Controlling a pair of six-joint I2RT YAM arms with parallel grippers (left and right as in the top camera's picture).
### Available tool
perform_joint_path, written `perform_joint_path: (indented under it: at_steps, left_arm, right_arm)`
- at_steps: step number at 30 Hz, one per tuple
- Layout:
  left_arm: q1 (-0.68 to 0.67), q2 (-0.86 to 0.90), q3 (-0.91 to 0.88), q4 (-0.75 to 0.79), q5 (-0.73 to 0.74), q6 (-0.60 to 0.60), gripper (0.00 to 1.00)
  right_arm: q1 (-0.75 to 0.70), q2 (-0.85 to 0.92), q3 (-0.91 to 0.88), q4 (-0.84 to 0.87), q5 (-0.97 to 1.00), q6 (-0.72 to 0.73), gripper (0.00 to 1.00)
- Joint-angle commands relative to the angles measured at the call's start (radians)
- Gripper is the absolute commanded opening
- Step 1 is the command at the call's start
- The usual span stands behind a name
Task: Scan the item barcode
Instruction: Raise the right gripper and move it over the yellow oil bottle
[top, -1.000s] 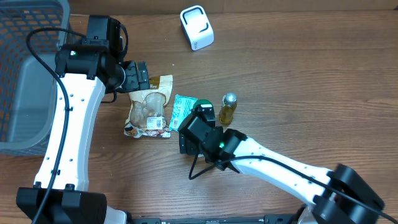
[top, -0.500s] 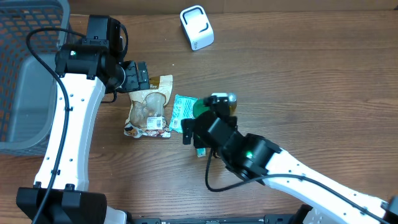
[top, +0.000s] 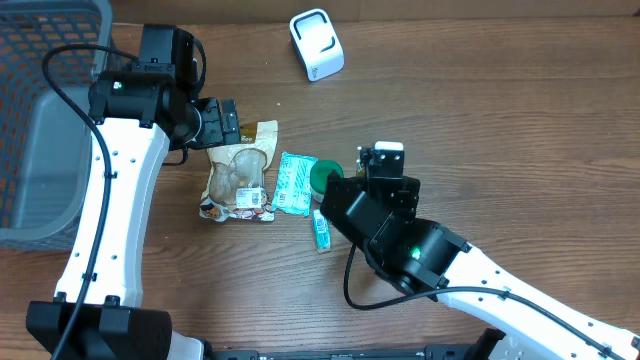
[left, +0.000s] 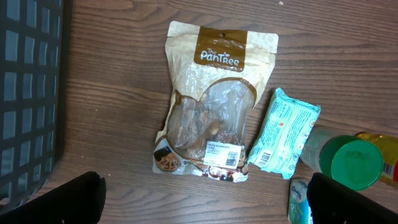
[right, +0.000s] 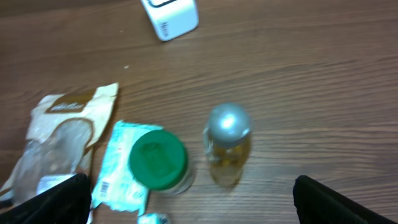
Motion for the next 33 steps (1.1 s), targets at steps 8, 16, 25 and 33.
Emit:
perform_joint_path:
  at_steps: [8,16,25,33]
  left_arm:
    - [-0.001,0.008,-0.002,0.003,0.005,0.008,0.99]
    - [-0.001,0.008,-0.002,0.003,0.005,0.008,0.99]
    - [-0.001,0.008,-0.002,0.003,0.005,0.008,1.0]
    - [-0.001,0.008,-0.002,0.003,0.005,0.008,1.0]
  right_arm:
    - [-0.303,-0.014,0.089,-0.021,-0.472,-0.076,1.0]
    - [-0.458,0.034,0.263,-0.21,-0.716,-0.109,1.0]
    - [-0.455,0.186,0.352,-0.371,-0.734,-0.184,1.0]
    - [-0.441,0.268,0.352,-0.353,-0.713,-0.21,1.0]
